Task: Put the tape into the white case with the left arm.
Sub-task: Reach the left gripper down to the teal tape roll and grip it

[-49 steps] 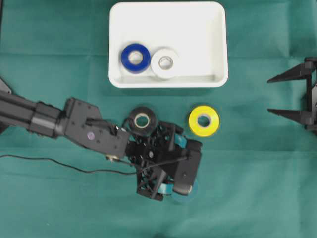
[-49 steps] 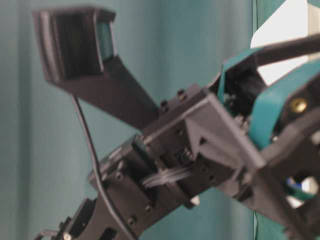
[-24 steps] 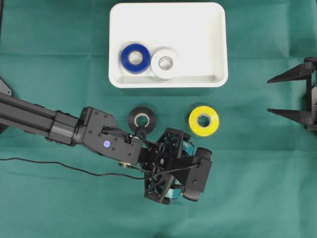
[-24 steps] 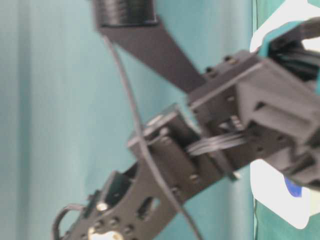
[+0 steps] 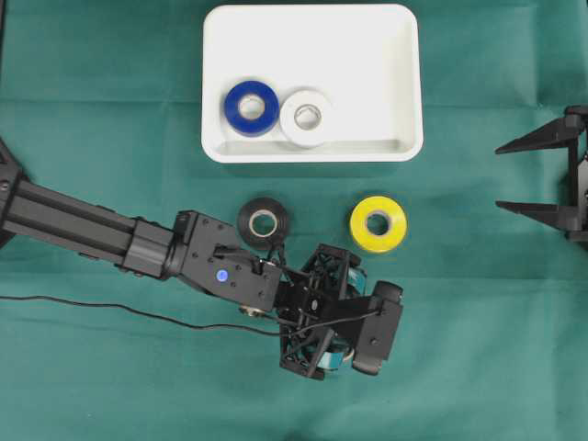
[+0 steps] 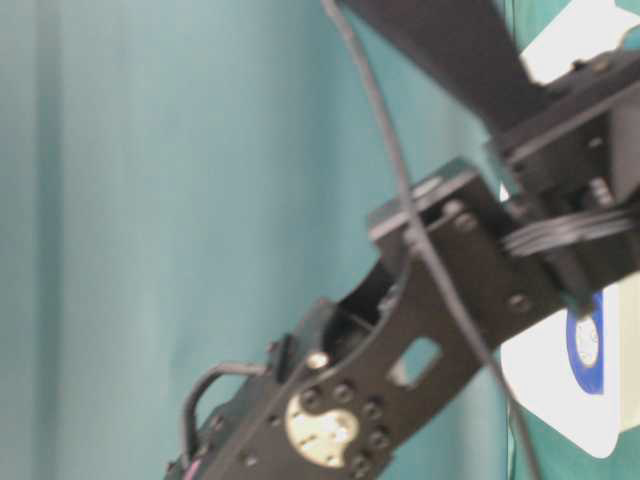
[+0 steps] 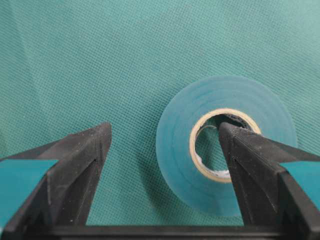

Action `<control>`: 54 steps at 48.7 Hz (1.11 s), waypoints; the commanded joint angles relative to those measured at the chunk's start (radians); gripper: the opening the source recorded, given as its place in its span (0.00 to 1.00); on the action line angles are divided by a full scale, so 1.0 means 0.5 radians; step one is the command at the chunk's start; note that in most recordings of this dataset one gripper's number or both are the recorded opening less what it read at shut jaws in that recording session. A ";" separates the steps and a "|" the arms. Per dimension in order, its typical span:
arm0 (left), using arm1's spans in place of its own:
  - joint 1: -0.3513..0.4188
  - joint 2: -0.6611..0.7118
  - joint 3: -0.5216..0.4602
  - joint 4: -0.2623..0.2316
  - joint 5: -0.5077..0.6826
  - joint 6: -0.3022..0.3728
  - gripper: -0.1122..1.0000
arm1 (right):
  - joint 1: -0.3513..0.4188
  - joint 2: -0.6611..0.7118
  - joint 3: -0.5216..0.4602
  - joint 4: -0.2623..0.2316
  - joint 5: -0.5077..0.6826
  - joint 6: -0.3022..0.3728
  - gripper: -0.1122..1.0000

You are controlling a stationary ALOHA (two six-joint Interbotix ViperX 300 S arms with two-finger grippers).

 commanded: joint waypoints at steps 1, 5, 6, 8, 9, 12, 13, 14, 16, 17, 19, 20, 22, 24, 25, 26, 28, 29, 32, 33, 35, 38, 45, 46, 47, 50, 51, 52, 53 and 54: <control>0.012 -0.021 -0.058 0.006 -0.015 0.000 0.87 | -0.003 0.021 -0.018 -0.003 -0.018 0.000 0.66; 0.021 -0.003 -0.058 0.006 -0.021 0.000 0.87 | -0.006 0.021 -0.018 -0.003 -0.018 0.000 0.66; 0.021 0.000 -0.058 0.006 -0.025 0.000 0.87 | -0.003 0.021 -0.015 -0.003 -0.018 0.000 0.66; 0.025 0.003 -0.058 0.006 -0.028 0.000 0.87 | -0.003 0.021 -0.015 -0.003 -0.018 0.000 0.65; 0.025 0.006 -0.055 0.006 -0.028 0.000 0.87 | -0.003 0.021 -0.015 -0.003 -0.018 0.000 0.66; 0.025 0.009 -0.058 0.006 -0.028 0.000 0.87 | -0.003 0.021 -0.018 -0.003 -0.018 0.000 0.66; 0.025 0.009 -0.058 0.006 -0.028 0.000 0.87 | -0.003 0.018 -0.018 -0.003 -0.021 0.000 0.66; 0.025 0.006 -0.055 0.006 -0.028 0.000 0.87 | -0.006 0.021 -0.015 -0.003 -0.018 0.000 0.66; 0.025 0.003 -0.055 0.006 -0.028 0.000 0.87 | -0.003 0.021 -0.018 -0.003 -0.018 0.000 0.66; 0.025 0.003 -0.055 0.006 -0.028 0.000 0.87 | -0.003 0.021 -0.018 -0.003 -0.021 0.000 0.66; 0.025 0.000 -0.055 0.006 -0.028 0.000 0.87 | -0.003 0.021 -0.018 -0.003 -0.021 0.000 0.66; 0.025 0.000 -0.055 0.006 -0.028 0.000 0.87 | -0.003 0.021 -0.015 -0.003 -0.018 0.000 0.66; 0.025 0.000 -0.055 0.006 -0.028 0.000 0.87 | -0.003 0.018 -0.018 -0.003 -0.018 0.000 0.66; 0.025 -0.003 -0.055 0.006 -0.028 0.000 0.86 | -0.003 0.021 -0.018 -0.003 -0.018 0.000 0.66; 0.021 -0.003 -0.052 0.006 -0.028 0.000 0.85 | -0.003 0.021 -0.018 -0.003 -0.018 0.000 0.66; 0.021 -0.003 -0.049 0.006 -0.028 0.000 0.83 | -0.003 0.021 -0.015 -0.003 -0.018 0.000 0.66; 0.018 0.000 -0.049 0.006 -0.028 0.000 0.79 | -0.003 0.018 -0.015 -0.003 -0.018 0.000 0.66; 0.018 0.000 -0.049 0.006 -0.028 0.000 0.76 | -0.003 0.018 -0.018 -0.003 -0.018 0.000 0.66; 0.015 0.000 -0.046 0.006 -0.028 0.000 0.62 | -0.006 0.021 -0.018 -0.003 -0.018 0.000 0.66; 0.015 0.000 -0.046 0.006 -0.028 0.000 0.57 | -0.003 0.018 -0.018 -0.003 -0.018 0.000 0.66; 0.015 -0.003 -0.046 0.006 -0.028 0.000 0.46 | -0.003 0.021 -0.015 -0.003 -0.018 0.000 0.66; 0.015 -0.006 -0.043 0.006 -0.028 0.000 0.33 | -0.003 0.018 -0.018 -0.003 -0.021 0.000 0.66; 0.015 -0.021 -0.040 0.006 -0.018 0.000 0.33 | -0.003 0.018 -0.015 -0.003 -0.018 0.000 0.66; 0.015 -0.031 -0.037 0.006 -0.018 0.000 0.33 | -0.003 0.018 -0.018 -0.003 -0.018 0.000 0.66; 0.015 -0.037 -0.031 0.006 -0.015 0.000 0.33 | -0.003 0.018 -0.018 -0.003 -0.018 0.000 0.66; 0.015 -0.074 -0.012 0.006 0.003 0.000 0.33 | -0.003 0.015 -0.015 -0.003 -0.018 0.000 0.66; 0.015 -0.092 -0.003 0.006 0.012 0.000 0.33 | -0.003 0.015 -0.018 -0.003 -0.018 0.000 0.66; 0.015 -0.117 0.003 0.006 0.025 0.000 0.33 | -0.003 0.015 -0.018 -0.003 -0.018 0.000 0.66; 0.015 -0.138 0.012 0.006 0.037 0.000 0.33 | -0.003 0.015 -0.015 -0.003 -0.021 0.000 0.66; 0.015 -0.163 0.021 0.006 0.049 0.000 0.33 | -0.003 0.015 -0.015 -0.003 -0.021 0.000 0.66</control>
